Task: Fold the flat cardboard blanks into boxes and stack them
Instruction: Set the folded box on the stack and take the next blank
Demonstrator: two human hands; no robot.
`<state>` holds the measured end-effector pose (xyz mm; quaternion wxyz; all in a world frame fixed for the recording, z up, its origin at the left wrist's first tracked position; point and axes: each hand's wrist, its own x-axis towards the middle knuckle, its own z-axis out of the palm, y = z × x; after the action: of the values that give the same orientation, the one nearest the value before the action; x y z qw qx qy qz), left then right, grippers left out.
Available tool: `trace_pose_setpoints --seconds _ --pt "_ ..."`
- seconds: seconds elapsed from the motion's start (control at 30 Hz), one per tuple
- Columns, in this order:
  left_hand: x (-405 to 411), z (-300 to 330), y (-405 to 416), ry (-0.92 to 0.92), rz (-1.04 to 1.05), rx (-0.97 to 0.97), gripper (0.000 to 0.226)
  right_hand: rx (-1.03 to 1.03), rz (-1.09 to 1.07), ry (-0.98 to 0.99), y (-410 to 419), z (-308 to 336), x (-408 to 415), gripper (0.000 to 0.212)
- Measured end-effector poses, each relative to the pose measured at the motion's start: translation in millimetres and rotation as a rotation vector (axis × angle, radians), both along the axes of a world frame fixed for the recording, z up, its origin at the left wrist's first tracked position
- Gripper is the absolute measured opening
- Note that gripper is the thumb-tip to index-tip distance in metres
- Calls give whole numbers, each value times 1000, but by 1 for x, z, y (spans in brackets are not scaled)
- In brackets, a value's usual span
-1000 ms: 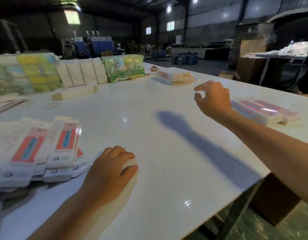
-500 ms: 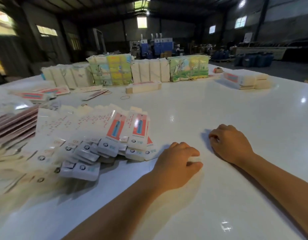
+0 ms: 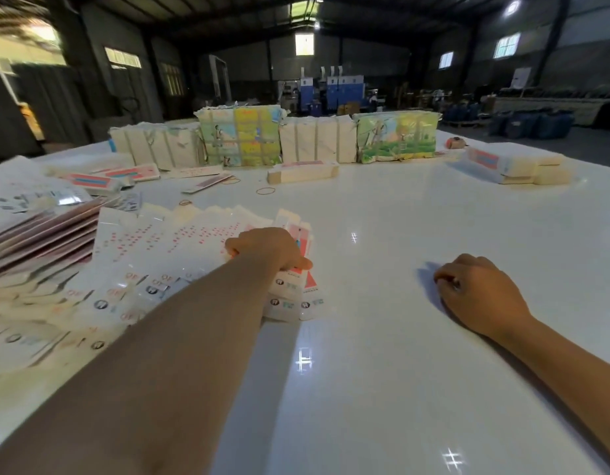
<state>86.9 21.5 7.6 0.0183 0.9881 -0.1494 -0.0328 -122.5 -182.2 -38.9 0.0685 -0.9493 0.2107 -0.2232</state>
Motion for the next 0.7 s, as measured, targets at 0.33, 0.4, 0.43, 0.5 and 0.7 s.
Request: trace_pose_setpoints --seconds 0.33,0.4,0.43,0.5,0.7 --pt "-3 15 -12 -40 94 -579 16 -12 1 0 -1 -2 2 23" --pt "-16 34 -14 -27 1 -744 12 -7 -11 5 -1 -2 3 23" --pt "-27 41 -14 4 -67 -825 12 -5 -17 9 -1 -2 3 22" --pt "-54 45 -10 77 -230 -911 19 3 -33 -5 1 0 4 22" --pt "-109 -1 22 120 -606 -711 27 267 -31 -47 6 4 -2 23"
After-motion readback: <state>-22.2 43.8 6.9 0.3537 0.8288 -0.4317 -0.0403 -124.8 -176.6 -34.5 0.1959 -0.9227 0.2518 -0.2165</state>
